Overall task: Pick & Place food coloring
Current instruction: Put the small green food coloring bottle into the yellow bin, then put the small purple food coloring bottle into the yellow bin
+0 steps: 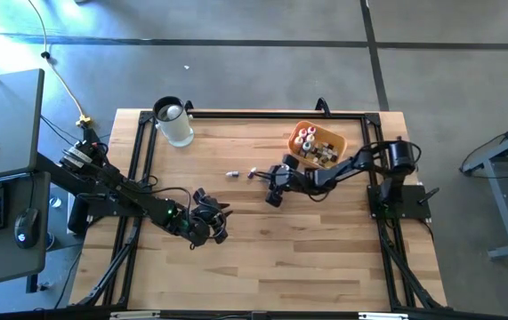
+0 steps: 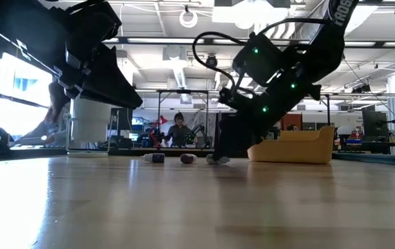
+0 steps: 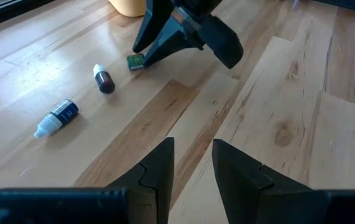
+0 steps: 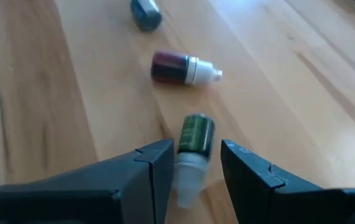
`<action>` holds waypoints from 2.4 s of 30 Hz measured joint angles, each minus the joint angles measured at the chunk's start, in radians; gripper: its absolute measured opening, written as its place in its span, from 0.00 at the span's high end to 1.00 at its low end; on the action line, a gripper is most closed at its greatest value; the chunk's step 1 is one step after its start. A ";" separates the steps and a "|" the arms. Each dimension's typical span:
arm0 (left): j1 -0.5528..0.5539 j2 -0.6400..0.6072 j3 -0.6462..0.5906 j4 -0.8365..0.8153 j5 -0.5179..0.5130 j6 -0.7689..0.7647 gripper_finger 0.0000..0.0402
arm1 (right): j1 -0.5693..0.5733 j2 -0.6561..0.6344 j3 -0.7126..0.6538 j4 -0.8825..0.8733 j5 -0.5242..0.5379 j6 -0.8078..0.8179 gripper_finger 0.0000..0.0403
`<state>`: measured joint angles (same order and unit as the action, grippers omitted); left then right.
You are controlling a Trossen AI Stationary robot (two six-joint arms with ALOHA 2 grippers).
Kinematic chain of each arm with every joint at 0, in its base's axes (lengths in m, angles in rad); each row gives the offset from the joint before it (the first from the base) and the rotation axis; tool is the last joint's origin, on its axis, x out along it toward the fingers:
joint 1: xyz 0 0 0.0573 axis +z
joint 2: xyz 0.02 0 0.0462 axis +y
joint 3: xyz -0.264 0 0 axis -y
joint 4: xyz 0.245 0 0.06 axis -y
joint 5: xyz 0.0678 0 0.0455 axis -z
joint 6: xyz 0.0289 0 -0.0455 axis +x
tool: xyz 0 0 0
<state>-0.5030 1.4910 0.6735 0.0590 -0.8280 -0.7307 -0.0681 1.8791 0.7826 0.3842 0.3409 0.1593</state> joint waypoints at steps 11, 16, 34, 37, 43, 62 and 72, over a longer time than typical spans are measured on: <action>0.000 0.000 0.000 -0.001 0.002 -0.005 0.74 | 0.001 0.030 0.002 -0.002 -0.059 -0.040 0.71; 0.000 0.000 0.000 -0.001 0.002 -0.008 0.74 | 0.001 0.030 0.002 -0.004 -0.059 -0.045 0.80; 0.000 0.000 0.000 0.000 0.008 -0.012 0.74 | 0.067 -0.502 0.036 -0.889 0.288 0.071 0.83; 0.000 0.000 0.000 0.000 0.008 -0.012 0.74 | 0.013 -0.591 0.034 -1.135 0.364 0.230 0.83; 0.000 0.000 0.000 0.000 0.008 -0.012 0.74 | -0.138 -0.686 -0.044 -1.235 0.356 0.299 0.77; 0.000 0.000 0.000 -0.006 -0.003 -0.034 0.74 | -0.107 -0.689 -0.078 -0.515 -0.074 -0.055 0.66; 0.142 0.000 0.000 -0.008 0.030 0.195 0.74 | 0.048 -0.507 -0.079 -0.193 -0.229 -0.185 0.66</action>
<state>-0.3608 1.4910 0.6739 0.0513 -0.7983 -0.5358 -0.0203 1.3721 0.7040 0.1913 0.1118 -0.0258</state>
